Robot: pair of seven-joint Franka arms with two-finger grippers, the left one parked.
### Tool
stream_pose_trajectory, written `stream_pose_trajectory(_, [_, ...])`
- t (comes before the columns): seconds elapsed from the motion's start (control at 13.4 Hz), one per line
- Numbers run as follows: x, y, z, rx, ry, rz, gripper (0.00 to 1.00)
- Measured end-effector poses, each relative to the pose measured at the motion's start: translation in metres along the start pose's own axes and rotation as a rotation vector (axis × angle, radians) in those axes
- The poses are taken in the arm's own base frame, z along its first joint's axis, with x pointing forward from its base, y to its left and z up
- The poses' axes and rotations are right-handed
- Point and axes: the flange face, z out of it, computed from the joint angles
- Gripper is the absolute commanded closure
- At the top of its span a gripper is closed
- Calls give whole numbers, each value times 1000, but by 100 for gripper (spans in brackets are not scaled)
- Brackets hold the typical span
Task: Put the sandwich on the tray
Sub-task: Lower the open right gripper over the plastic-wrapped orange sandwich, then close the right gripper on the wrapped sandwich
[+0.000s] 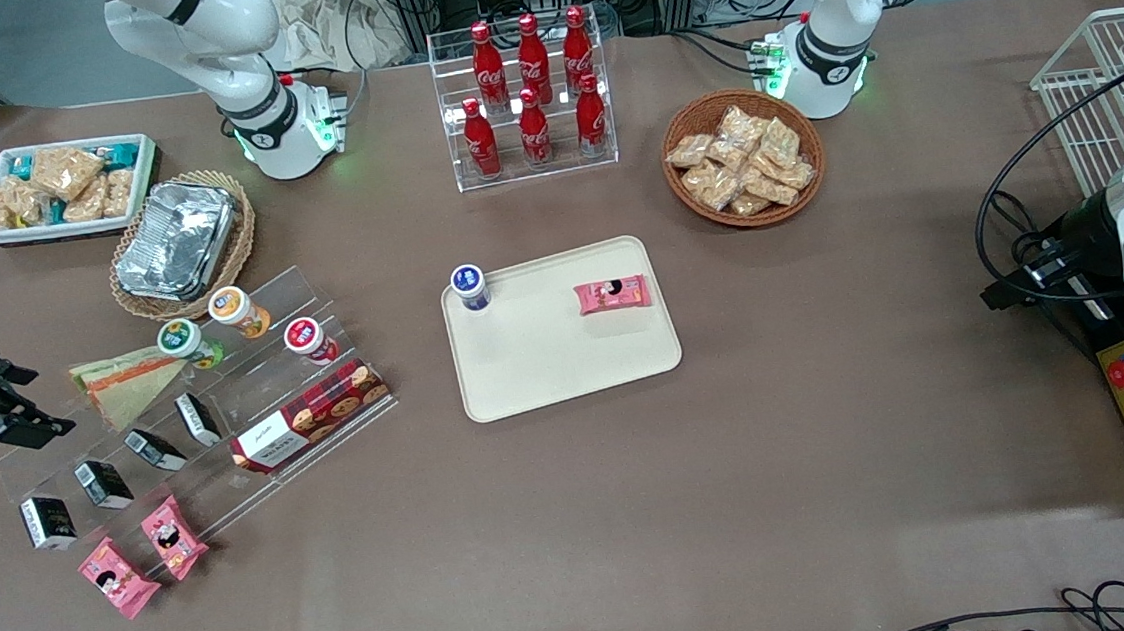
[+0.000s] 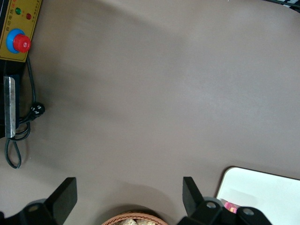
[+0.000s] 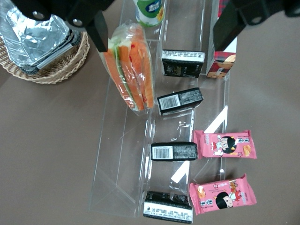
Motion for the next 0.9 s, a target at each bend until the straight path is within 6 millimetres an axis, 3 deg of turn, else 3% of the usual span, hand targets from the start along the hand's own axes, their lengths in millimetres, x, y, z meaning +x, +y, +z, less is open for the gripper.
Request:
stream_pose_trajectory(0.45, [-3,39,27,8,-9,-20,0])
stream_pose_trajectory(0.9, [-9,40,57,29,4,-20,0])
